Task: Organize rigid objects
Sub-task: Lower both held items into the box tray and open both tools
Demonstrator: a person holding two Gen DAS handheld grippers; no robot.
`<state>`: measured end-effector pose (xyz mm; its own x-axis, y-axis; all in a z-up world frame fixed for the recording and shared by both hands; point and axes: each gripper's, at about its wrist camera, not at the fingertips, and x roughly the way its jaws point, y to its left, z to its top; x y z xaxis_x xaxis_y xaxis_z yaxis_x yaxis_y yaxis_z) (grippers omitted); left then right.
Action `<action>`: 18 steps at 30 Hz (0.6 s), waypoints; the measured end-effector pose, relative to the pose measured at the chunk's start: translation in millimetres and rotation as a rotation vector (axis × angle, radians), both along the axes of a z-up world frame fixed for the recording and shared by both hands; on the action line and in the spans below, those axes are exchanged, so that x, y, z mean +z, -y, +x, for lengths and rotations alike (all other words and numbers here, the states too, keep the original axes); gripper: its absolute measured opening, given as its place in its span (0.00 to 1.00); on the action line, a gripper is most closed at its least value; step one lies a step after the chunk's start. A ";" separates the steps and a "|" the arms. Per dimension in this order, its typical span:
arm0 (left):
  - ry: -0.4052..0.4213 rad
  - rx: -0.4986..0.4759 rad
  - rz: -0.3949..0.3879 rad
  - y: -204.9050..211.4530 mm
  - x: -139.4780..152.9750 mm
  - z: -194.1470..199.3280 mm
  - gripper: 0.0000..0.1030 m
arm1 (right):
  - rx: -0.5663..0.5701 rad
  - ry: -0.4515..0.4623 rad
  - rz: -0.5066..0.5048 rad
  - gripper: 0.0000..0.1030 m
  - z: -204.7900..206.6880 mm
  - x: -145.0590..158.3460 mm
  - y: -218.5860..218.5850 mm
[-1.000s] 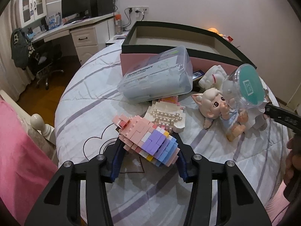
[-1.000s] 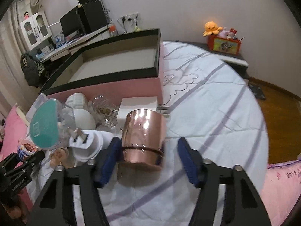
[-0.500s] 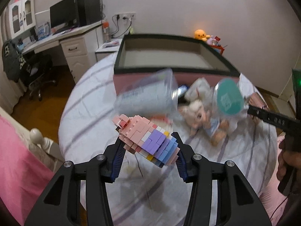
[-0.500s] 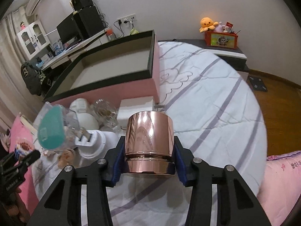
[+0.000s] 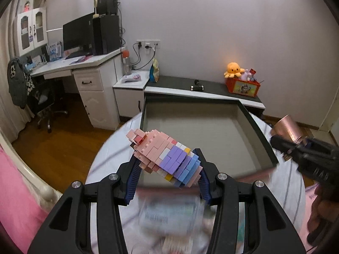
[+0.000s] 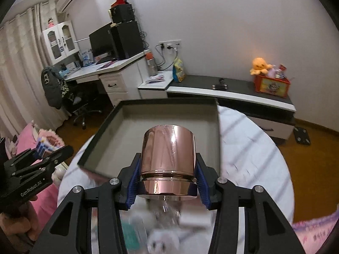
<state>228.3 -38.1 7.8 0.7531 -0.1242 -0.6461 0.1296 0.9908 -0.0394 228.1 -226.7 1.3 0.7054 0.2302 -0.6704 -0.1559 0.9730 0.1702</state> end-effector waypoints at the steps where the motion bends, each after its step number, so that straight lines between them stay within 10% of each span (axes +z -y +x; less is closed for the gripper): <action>1: 0.000 0.003 0.006 2.6 -0.1 9.7 0.47 | 0.009 -0.013 -0.002 0.46 15.2 -4.0 -4.4; 14: -0.156 -0.013 0.056 29.0 -47.7 103.1 0.49 | 0.046 -0.184 -0.057 0.47 84.3 -60.4 -15.8; 18: -0.166 -0.006 0.063 28.6 -54.5 105.9 0.76 | 0.052 -0.217 -0.088 0.47 87.6 -68.5 -17.6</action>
